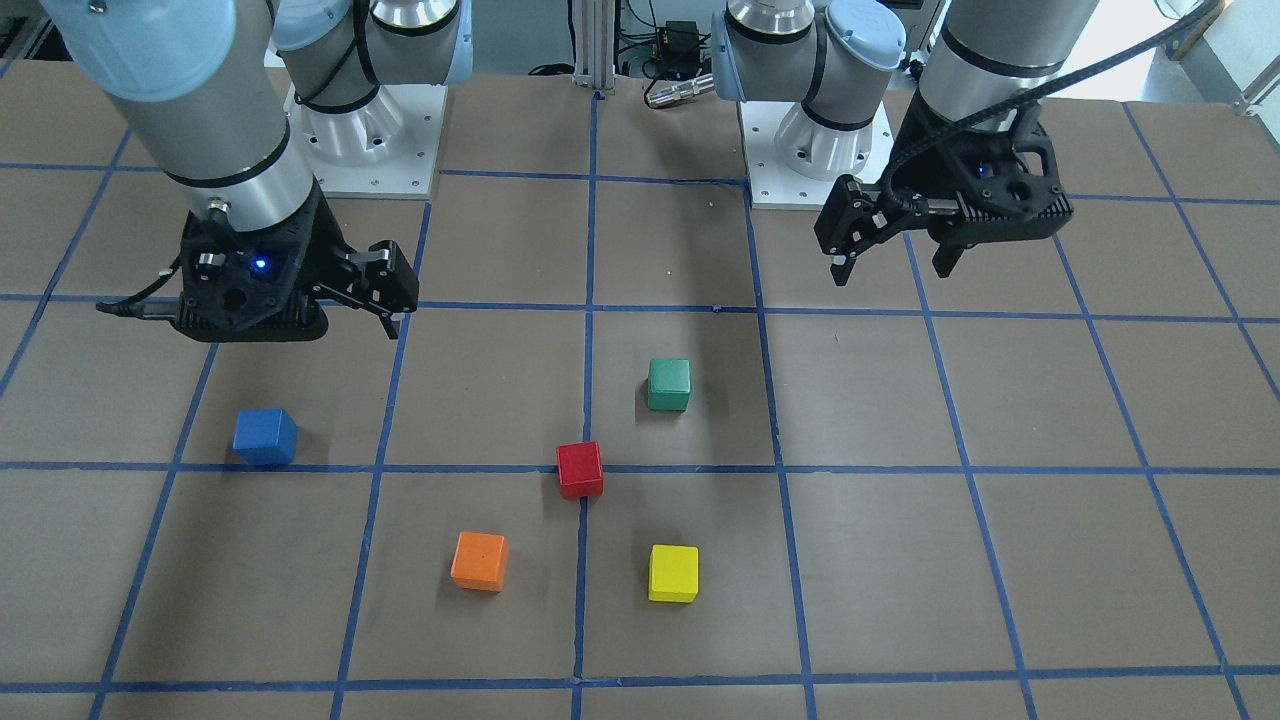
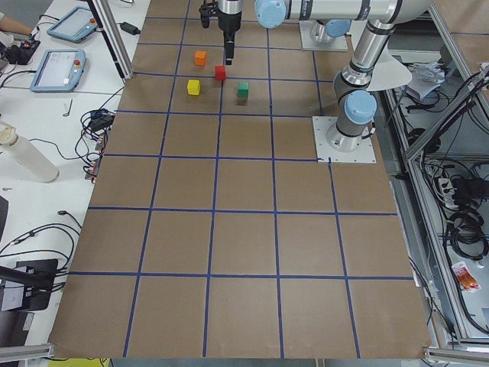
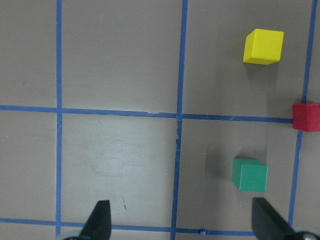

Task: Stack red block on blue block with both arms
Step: 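Lower the right gripper onto the red cube and close on it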

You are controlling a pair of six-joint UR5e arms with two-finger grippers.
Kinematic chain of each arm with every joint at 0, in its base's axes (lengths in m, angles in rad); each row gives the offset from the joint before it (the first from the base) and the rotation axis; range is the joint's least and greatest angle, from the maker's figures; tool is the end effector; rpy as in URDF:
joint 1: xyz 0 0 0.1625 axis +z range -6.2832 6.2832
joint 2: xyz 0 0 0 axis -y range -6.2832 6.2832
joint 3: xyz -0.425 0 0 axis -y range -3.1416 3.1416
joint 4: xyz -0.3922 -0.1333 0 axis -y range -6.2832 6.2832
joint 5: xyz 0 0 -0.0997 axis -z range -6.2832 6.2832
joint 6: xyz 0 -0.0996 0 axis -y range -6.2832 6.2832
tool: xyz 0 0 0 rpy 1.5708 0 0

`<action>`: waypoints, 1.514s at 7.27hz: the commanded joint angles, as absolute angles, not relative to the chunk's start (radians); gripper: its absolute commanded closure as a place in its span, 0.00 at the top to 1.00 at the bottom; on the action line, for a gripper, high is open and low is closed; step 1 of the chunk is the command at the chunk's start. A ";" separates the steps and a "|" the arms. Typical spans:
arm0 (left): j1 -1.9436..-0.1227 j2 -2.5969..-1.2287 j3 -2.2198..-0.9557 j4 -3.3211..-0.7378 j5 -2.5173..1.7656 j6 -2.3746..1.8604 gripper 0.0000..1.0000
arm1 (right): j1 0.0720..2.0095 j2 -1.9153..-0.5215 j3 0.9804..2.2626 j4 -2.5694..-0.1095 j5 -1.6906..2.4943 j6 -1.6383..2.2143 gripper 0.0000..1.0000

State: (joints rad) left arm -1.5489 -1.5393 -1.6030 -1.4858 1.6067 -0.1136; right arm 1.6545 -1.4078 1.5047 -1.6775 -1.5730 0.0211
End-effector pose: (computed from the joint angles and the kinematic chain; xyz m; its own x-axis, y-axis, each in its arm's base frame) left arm -0.1190 -0.4893 0.4962 -0.9901 -0.1377 -0.0260 -0.1349 0.9870 -0.0877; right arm 0.1794 -0.5469 0.4453 -0.9980 -0.0625 0.0020 -0.0626 0.9980 -0.0099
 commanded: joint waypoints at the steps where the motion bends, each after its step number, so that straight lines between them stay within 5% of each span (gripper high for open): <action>1: -1.563 -1.531 -1.591 -1.486 1.625 -0.149 1.00 | 1.735 -1.333 1.505 -1.794 -1.572 0.075 1.00; 11: -1.565 -1.520 -1.582 -1.585 1.606 -0.034 1.00 | 1.911 -1.002 1.505 -2.048 -1.479 0.153 1.00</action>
State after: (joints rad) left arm -1.5647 -1.5204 -1.5816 -1.5853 1.6068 -0.0500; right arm 1.9085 -1.0245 1.5048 -2.0323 -1.4834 0.1493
